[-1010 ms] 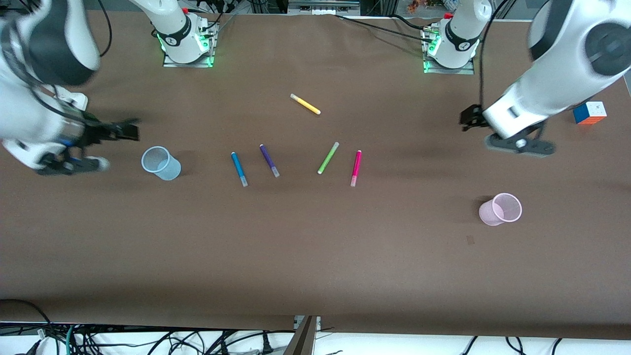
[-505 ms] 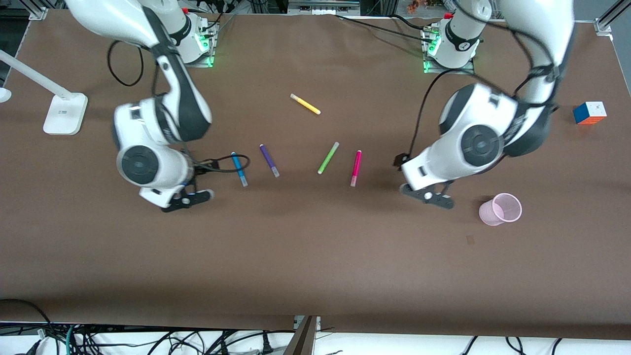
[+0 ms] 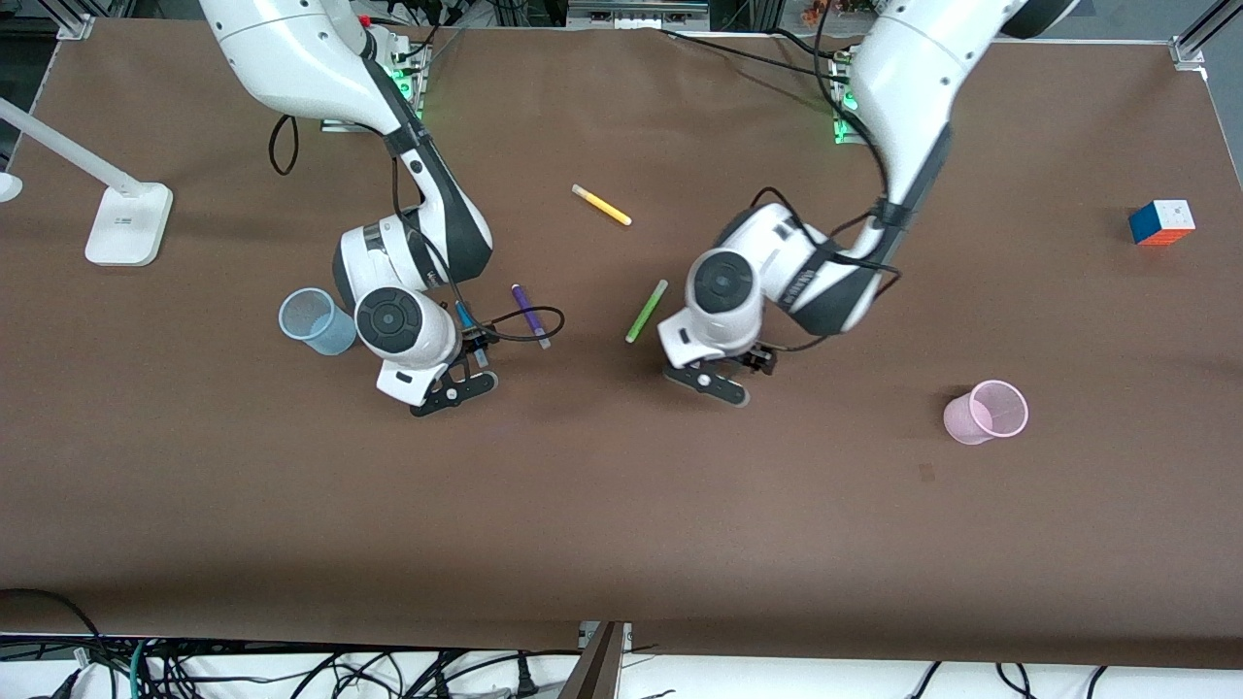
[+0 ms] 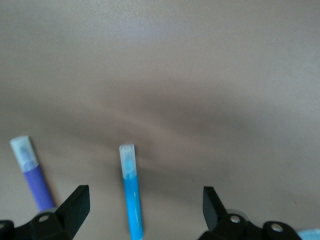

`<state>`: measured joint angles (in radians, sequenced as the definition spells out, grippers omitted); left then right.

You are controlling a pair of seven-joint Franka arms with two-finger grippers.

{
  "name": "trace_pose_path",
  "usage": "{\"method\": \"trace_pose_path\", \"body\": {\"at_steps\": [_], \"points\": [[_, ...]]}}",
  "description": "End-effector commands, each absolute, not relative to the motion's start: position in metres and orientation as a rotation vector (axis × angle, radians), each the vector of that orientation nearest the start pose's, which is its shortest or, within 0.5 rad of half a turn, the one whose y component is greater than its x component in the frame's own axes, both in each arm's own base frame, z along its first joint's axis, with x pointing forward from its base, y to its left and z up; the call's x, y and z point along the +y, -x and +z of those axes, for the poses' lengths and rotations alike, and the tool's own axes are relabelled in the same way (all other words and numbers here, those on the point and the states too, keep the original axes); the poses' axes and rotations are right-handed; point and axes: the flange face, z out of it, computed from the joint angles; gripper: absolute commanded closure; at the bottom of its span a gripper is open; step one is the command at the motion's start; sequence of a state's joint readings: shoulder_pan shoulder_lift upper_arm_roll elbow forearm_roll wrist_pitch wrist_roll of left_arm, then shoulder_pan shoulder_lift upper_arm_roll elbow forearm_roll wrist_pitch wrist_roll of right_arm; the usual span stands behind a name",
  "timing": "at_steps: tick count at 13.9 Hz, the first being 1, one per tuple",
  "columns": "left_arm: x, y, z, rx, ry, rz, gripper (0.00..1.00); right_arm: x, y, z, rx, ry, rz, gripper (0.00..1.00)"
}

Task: Place pink and blue markers in matching cups
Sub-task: 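Grasp the blue marker with the right gripper while the left gripper grasps the pink marker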

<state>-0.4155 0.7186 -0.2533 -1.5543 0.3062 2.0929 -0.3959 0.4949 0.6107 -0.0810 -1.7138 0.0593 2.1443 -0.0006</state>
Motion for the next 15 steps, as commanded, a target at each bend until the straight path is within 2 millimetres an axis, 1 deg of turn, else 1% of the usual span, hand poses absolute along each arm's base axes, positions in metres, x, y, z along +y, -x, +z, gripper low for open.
{"method": "trace_pose_path", "body": {"at_steps": [1, 3, 5, 6, 7, 8, 9, 10, 11, 12, 13, 14, 15], "points": [[-0.405, -0.563, 0.196, 0.553, 2.959, 0.057, 0.0, 0.268, -0.587, 0.205, -0.59, 3.102, 0.235, 0.0], [-0.407, -0.562, 0.18, 0.507, 2.987, 0.046, 0.0, 0.275, -0.582, 0.194, -0.603, 3.096, 0.232, 0.0], [-0.408, -0.56, 0.174, 0.517, 2.987, 0.049, 0.0, 0.277, -0.58, 0.187, -0.612, 3.095, 0.222, 0.0], [-0.409, -0.559, 0.174, 0.521, 2.987, 0.049, 0.05, 0.278, -0.581, 0.184, -0.612, 3.095, 0.21, 0.0], [-0.414, -0.555, 0.172, 0.531, 2.983, 0.052, 0.12, 0.279, -0.58, 0.181, -0.61, 3.094, 0.208, 0.04], [-0.416, -0.552, 0.171, 0.537, 2.98, 0.055, 0.24, 0.282, -0.579, 0.179, -0.615, 3.09, 0.207, 0.2], [-0.416, -0.55, 0.171, 0.54, 2.978, 0.061, 0.45, 0.282, -0.578, 0.179, -0.617, 3.089, 0.207, 0.41], [-0.415, -0.551, 0.173, 0.537, 2.978, 0.059, 0.54, 0.282, -0.578, 0.179, -0.617, 3.089, 0.207, 0.59], [-0.413, -0.551, 0.174, 0.534, 2.974, 0.065, 0.58, 0.282, -0.578, 0.178, -0.617, 3.089, 0.21, 0.78], [-0.411, -0.552, 0.179, 0.527, 2.967, 0.072, 0.72, 0.283, -0.579, 0.179, -0.62, 3.089, 0.207, 0.95], [-0.409, -0.55, 0.18, 0.528, 2.954, 0.096, 0.75, 0.283, -0.578, 0.179, -0.621, 3.088, 0.212, 1.0], [-0.409, -0.549, 0.183, 0.532, 2.942, 0.112, 0.86, 0.283, -0.578, 0.18, -0.621, 3.087, 0.212, 1.0], [-0.407, -0.55, 0.188, 0.537, 2.938, 0.115, 0.99, 0.281, -0.581, 0.186, -0.638, 3.082, 0.203, 1.0]]}}
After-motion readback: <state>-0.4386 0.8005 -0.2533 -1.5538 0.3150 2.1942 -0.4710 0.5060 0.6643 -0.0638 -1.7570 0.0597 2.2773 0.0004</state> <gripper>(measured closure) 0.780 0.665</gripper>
